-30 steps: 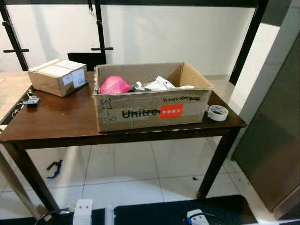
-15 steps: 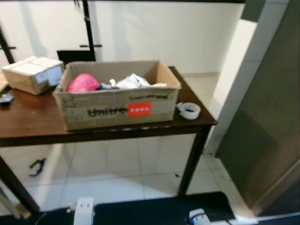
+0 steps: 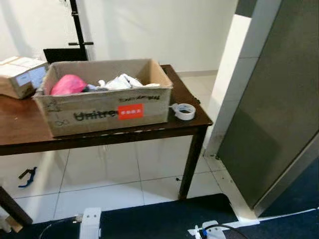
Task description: Picking trash to rubbish bin
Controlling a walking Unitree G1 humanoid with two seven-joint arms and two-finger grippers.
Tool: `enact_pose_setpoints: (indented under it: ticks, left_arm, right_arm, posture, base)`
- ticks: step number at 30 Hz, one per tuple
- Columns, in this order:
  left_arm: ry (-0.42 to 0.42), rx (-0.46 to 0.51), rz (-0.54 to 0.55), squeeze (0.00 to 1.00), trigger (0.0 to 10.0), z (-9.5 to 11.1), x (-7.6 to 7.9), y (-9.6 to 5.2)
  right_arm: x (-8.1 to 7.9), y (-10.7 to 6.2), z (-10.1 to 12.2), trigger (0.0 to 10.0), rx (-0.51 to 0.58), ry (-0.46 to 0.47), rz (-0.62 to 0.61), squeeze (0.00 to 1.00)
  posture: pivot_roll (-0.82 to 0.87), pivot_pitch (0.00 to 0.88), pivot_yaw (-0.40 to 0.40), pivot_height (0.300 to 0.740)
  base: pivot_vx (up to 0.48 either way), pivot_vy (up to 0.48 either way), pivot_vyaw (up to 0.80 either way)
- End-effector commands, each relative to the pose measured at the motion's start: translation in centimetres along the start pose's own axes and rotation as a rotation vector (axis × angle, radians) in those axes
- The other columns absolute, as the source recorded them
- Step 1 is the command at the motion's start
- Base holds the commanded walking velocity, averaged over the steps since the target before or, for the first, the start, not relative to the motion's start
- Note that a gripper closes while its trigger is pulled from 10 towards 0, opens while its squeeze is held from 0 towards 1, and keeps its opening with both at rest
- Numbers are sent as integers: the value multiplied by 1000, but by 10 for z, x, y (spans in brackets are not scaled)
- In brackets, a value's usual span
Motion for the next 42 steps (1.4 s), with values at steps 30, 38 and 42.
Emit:
enact_pose_setpoints:
  ticks: [30, 38, 42]
  left_arm:
    - [20, 83, 134, 0, 10000, 3, -13, -4]
    - [40, 41, 172, 0, 10000, -2, -19, -5]
    - [43, 28, 165, 0, 10000, -6, -19, -5]
  right_arm:
    - [-4, 0, -6, 10000, 6, -44, 5, 0]
    - [-14, 2, 3, 10000, 59, -88, 0, 0]
    - [-17, 3, 6, 10000, 73, -71, 1, 0]
  posture:
    - [12, 38, -21, 740]
    - [16, 29, -17, 740]
    - [17, 35, -14, 740]
  base:
    - [0, 0, 0]
    - [0, 0, 0]
    - [0, 0, 0]
Point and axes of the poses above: a point about 5 cm out from each wrist's last joint towards the gripper, its own y axis pointing out of the wrist towards the gripper, its own z axis along the axis of the wrist's last joint, x = y × z, the point moved 4 cm from there along y, pointing out of the wrist towards the gripper, and after that the axes turned 13 degrees about y, right-handed, at the moved point
